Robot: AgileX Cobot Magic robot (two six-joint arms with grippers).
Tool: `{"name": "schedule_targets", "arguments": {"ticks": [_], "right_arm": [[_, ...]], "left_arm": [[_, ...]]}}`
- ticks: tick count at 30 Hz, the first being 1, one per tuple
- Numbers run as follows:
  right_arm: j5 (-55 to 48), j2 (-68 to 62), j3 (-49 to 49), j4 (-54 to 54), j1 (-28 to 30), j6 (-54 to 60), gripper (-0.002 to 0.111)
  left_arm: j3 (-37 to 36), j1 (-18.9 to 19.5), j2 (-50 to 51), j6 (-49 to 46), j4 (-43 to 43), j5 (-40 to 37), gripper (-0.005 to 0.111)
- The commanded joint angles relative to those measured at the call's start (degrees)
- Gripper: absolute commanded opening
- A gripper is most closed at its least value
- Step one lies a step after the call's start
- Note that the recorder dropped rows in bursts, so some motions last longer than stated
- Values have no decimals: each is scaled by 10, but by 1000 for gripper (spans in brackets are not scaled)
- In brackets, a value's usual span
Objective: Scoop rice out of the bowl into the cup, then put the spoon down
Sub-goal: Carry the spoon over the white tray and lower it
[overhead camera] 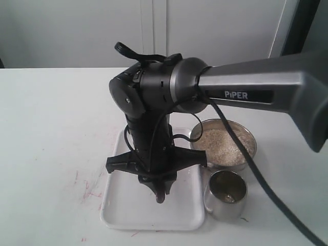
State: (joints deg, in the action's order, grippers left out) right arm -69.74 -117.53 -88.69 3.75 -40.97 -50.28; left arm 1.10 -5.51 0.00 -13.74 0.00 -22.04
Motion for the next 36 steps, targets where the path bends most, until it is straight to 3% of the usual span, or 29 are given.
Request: {"name": "schedule_targets", "arguments": {"ticks": [1,27,33,36], "right_arm": [[-2,-3,2,6,11,-5,0],[34,-36,-19,10,23,30,0],[36,-54,-19,9,23,38,23],[39,-54,-19,9,23,38,24]], "left_arm": [[-5,-4,0,3,-3,-28,14],[-5,-4,0,3,-3,-28,14],[-5,-4,0,3,-3,-28,14],[-5,-4,0,3,-3,-28,14]]}}
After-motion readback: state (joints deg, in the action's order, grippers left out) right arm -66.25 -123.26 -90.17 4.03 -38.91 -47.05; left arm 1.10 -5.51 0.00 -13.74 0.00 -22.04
